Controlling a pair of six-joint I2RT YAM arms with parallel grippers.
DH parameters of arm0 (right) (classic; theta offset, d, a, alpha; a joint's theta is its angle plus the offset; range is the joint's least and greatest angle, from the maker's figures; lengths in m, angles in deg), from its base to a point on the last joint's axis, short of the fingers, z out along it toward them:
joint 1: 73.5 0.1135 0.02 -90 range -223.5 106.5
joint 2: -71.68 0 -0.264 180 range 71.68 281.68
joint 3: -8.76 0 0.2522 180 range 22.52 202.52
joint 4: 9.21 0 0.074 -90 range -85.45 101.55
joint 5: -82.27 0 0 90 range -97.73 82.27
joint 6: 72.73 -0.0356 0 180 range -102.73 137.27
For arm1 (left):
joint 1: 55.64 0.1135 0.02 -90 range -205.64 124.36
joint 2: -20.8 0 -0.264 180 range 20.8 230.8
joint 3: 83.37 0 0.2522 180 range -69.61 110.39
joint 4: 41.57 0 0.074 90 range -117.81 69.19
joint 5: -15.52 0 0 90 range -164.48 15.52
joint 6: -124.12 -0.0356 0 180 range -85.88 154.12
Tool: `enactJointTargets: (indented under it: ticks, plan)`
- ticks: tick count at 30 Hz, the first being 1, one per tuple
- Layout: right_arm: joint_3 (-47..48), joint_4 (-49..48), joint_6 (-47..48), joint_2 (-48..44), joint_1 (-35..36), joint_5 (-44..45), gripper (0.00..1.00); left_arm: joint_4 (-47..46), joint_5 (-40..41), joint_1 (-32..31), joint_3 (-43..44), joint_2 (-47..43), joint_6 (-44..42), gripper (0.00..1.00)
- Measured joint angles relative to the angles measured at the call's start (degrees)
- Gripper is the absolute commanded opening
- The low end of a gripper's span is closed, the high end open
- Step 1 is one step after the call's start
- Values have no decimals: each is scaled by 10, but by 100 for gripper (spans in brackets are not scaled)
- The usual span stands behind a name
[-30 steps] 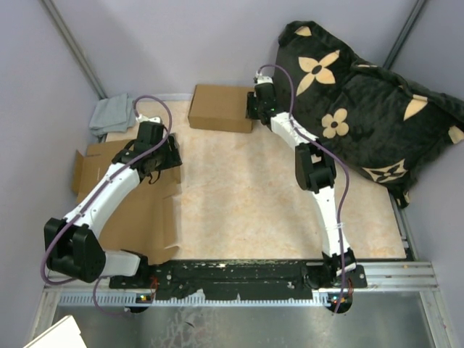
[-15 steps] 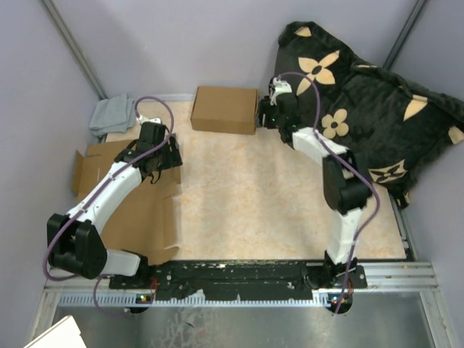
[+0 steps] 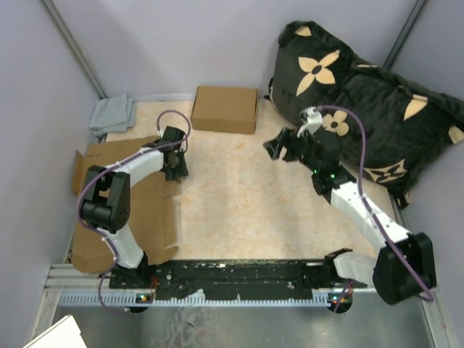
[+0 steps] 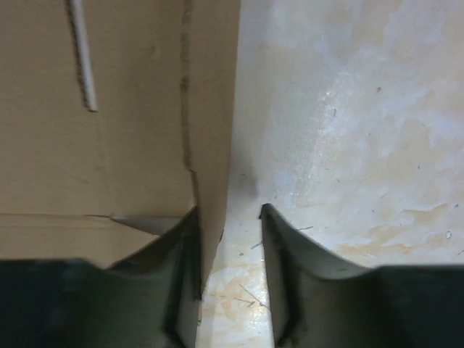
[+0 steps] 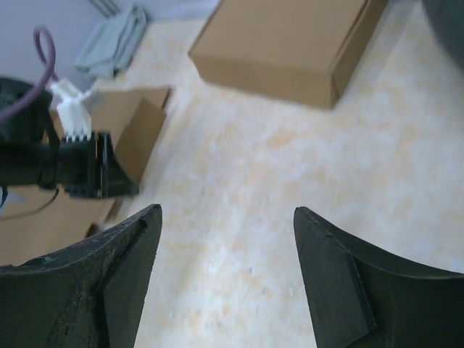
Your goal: Fold the paper box
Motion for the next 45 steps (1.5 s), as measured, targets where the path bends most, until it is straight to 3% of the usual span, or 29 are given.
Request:
enactJointTargets:
  ticks: [4, 10, 12, 14, 17, 23, 26, 28, 31, 34, 37, 41, 45]
  plan:
    - [-47, 68, -8, -55, 1, -14, 73, -11, -41, -7, -2, 12, 21, 15]
    - [-68, 157, -7, -146, 1, 3, 73, -45, -89, -85, 24, -6, 62, 13]
    - [-68, 187, -6, -164, 1, 17, 74, -48, -99, -126, 56, -3, 74, 21]
    - [-68, 218, -5, -174, 1, 32, 76, -55, -114, -161, 96, 7, 88, 41]
    - [-68, 266, 0, -187, 1, 61, 83, -85, -149, -207, 149, 35, 122, 62]
    - [-68, 313, 7, -199, 1, 85, 89, -97, -173, -243, 172, 58, 157, 70]
    - [-77, 282, 5, -198, 1, 37, 82, -92, -120, -237, 138, 9, 152, 80]
    - [-85, 255, -1, -188, 2, 8, 86, -90, -74, -223, 101, -51, 141, 84]
    - [-79, 246, -18, -139, 3, 24, 88, -88, -7, -164, 53, -158, 119, 85]
    - [-56, 258, -26, -58, 3, 56, 89, -98, 30, -81, 28, -204, 104, 85]
    - [-32, 264, -26, 16, 3, 72, 89, -98, 67, -25, 11, -181, 93, 84]
    - [4, 265, -26, 90, 3, 87, 86, -90, 80, -23, 10, -100, 80, 82]
    - [36, 260, -24, 148, 4, 92, 73, -82, 87, -24, 11, -43, 63, 79]
